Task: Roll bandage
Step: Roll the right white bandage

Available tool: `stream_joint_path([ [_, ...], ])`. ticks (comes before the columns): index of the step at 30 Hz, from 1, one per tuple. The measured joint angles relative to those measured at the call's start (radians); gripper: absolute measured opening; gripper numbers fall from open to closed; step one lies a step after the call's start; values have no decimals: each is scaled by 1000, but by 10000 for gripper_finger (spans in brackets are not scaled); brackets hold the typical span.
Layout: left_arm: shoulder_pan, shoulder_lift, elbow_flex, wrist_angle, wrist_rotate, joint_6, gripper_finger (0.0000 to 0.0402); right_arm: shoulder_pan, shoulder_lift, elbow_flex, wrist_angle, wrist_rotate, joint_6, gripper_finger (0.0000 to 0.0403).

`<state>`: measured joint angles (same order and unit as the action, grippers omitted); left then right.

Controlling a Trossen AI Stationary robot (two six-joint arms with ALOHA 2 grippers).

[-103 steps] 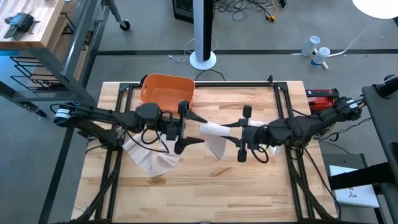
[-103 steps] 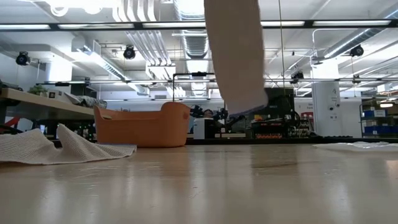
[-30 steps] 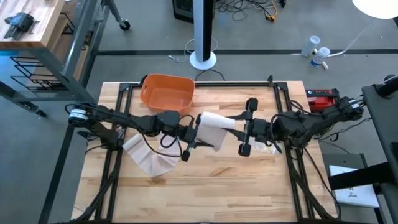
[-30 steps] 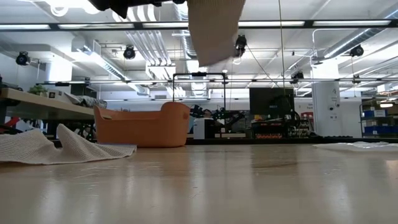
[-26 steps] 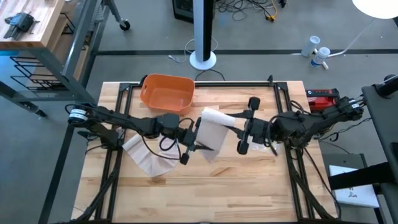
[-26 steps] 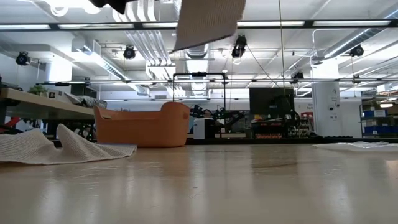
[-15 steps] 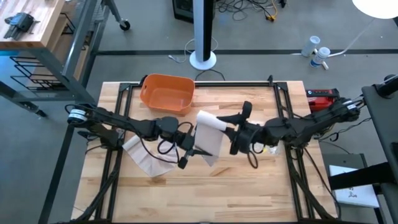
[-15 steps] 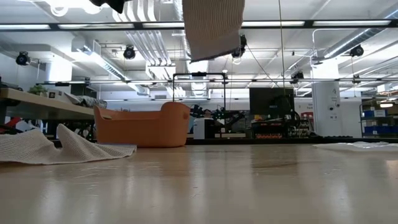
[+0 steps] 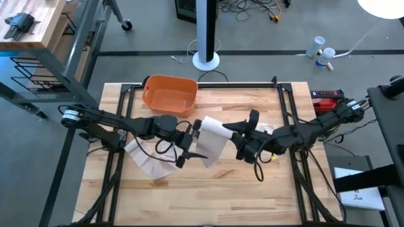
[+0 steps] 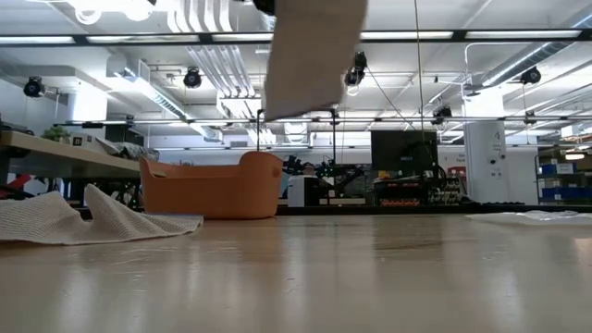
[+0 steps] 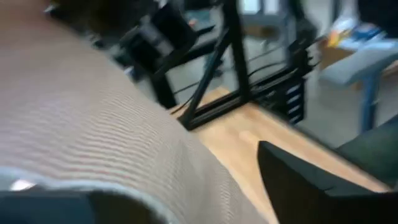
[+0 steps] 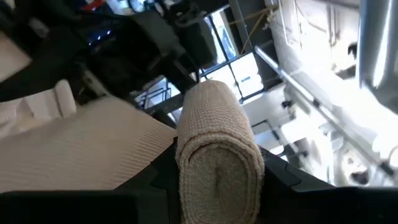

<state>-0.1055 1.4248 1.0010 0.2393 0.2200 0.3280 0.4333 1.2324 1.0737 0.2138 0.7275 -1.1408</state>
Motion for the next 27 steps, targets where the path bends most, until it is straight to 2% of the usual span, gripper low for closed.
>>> stream_joint_path([
  [7, 5, -55, 0, -96, -186, 110, 286, 21, 0, 0, 1, 17, -174, 124],
  [12, 27, -122, -1, -102, -201, 166, 302, 21, 0, 0, 1, 16, -341, 124],
  [17, 51, -233, -1, -126, -184, 160, 312, 23, 0, 0, 0, 14, -468, 124],
  [20, 66, -293, 9, -138, -176, 98, 322, 23, 7, 0, 0, 16, -567, 124],
  [22, 82, -313, 31, -136, -133, 6, 330, 23, 17, 0, -1, 17, -654, 124],
  [27, 131, -300, 101, -191, 34, -182, 338, 22, 41, 0, 2, 28, -709, 124],
])
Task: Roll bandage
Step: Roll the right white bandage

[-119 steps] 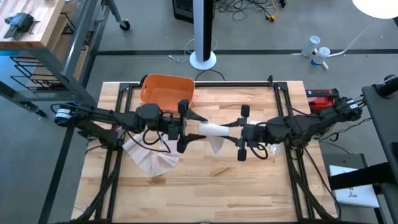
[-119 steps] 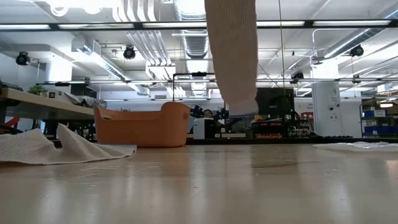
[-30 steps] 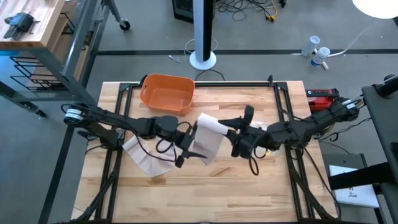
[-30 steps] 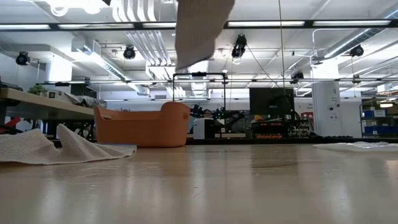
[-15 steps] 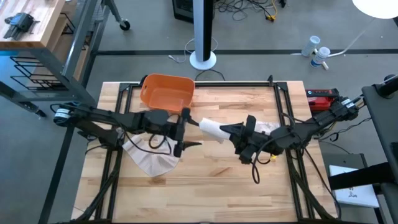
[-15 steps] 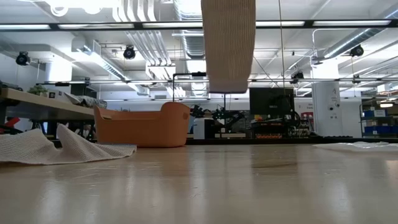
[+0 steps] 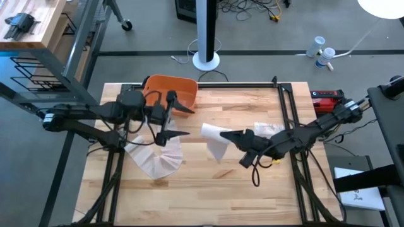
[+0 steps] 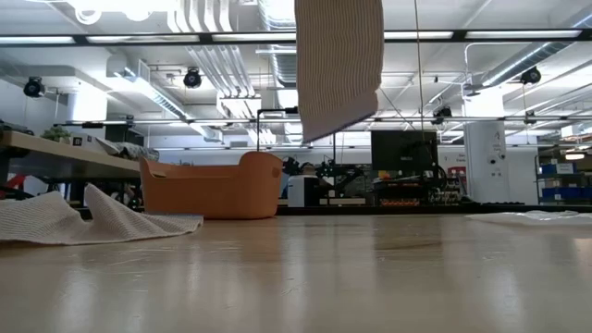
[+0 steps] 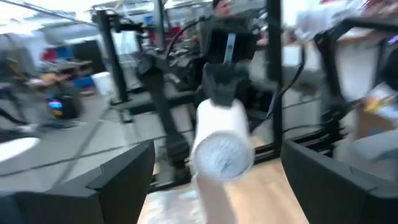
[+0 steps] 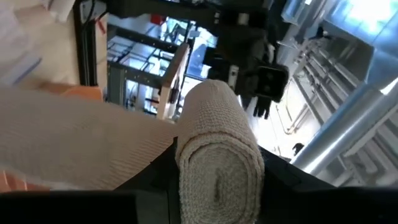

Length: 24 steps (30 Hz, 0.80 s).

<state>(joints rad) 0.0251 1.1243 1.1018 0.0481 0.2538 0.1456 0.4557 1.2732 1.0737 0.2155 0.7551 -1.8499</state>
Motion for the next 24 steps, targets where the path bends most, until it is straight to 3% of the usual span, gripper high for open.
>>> stream_joint_path([
  [5, 18, 83, 105, -98, 128, -80, 331, 0, 35, 0, -8, 24, -97, 124],
  [15, 56, 285, 347, -448, 123, -88, 346, 0, 90, 0, -57, 113, -271, 124],
  [24, 92, 401, 409, -540, 218, -83, 342, 2, 98, 0, -61, 121, -380, 124],
])
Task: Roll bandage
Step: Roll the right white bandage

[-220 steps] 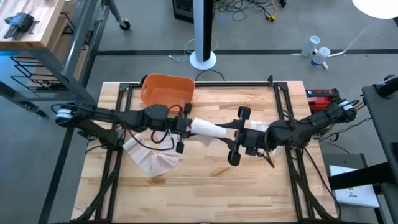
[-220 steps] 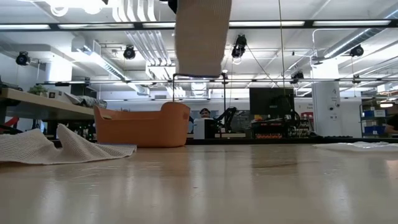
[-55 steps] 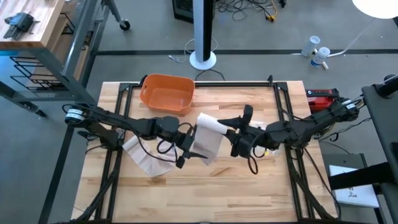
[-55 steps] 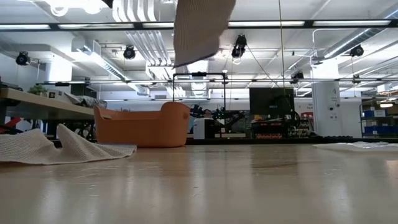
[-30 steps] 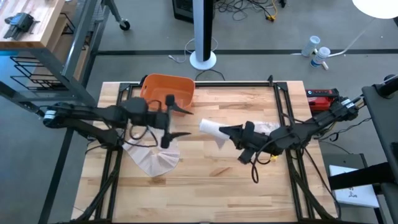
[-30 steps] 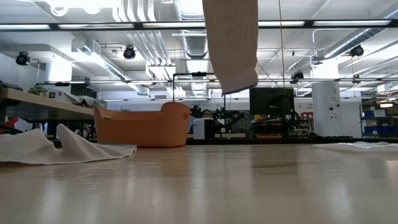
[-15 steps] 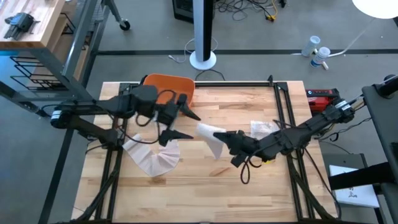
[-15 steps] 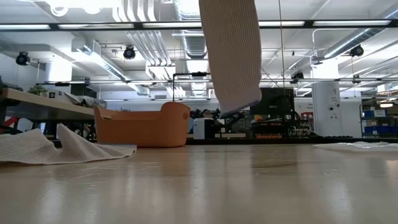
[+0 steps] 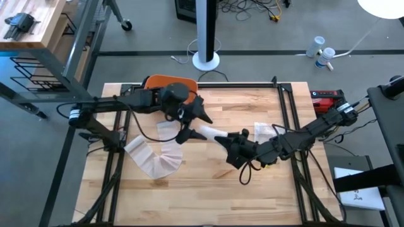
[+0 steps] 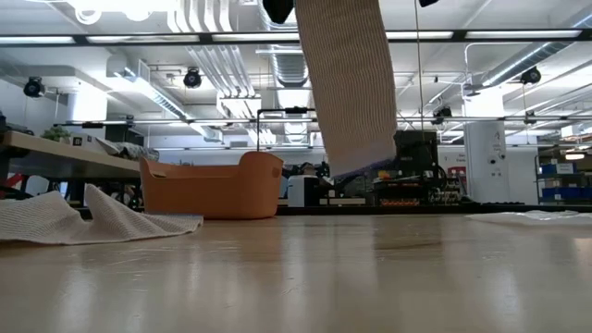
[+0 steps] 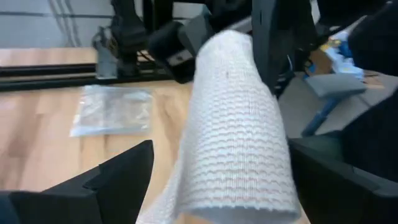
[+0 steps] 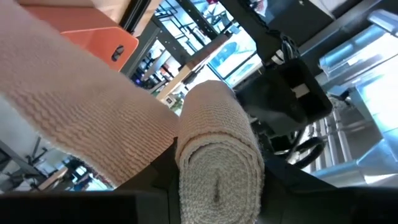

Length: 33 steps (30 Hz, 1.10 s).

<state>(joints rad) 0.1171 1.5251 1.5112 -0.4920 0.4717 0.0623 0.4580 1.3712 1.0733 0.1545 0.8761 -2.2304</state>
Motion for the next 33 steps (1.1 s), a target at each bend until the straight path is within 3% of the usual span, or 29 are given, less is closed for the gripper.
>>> stream_joint_path([
  [5, 14, 27, 2, 2, 82, 7, 325, 0, 0, 0, -13, -1, -14, 124],
  [9, 24, 42, 2, -24, 211, 7, 313, -2, 0, 0, -52, -5, -17, 124],
  [22, 25, 111, 1, -20, 219, 23, 293, -7, 6, 0, -76, -23, 3, 124],
  [33, 25, 111, 1, -17, 270, -12, 203, -9, 5, 0, -97, -48, 17, 124],
])
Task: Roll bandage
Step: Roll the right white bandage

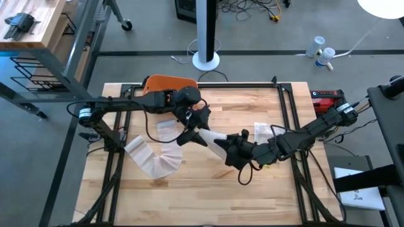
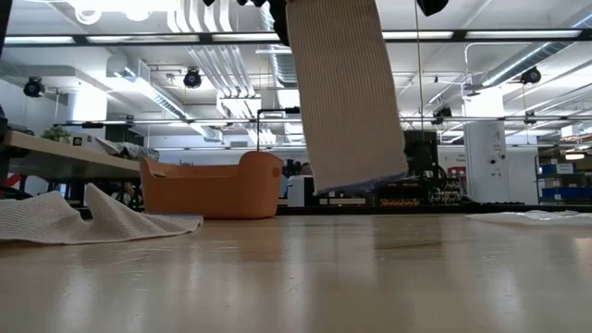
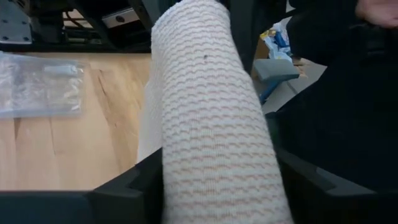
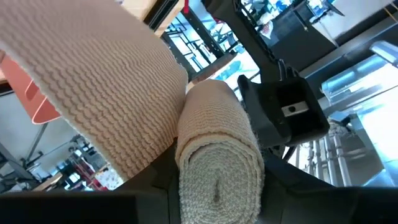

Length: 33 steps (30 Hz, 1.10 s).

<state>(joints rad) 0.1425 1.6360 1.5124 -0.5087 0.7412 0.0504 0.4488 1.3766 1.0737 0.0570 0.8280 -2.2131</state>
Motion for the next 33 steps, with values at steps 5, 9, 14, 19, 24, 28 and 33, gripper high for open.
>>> stream_joint_path([
  [5, 0, 0, 0, 2, -10, 0, 161, -3, 0, 0, 0, -2, 5, 124],
  [9, 0, 0, 0, 4, -18, 11, 122, -4, 0, 0, 1, 0, 27, 124],
  [14, 6, 0, -1, -4, -23, 63, 95, -4, 11, 0, -1, 8, 72, 139],
  [19, 23, 0, -2, -18, -24, 85, 100, 3, 11, 2, -46, -13, 153, 170],
  [24, 45, -19, -2, -52, -22, 181, 97, 32, 10, 0, -49, -33, 281, 207],
  [28, 55, -52, -2, -83, -21, 303, 98, 49, 8, 0, -54, -24, 631, 238],
  [33, 79, -86, -2, -105, -48, 384, 100, 66, -1, 0, -50, 81, 1121, 268],
])
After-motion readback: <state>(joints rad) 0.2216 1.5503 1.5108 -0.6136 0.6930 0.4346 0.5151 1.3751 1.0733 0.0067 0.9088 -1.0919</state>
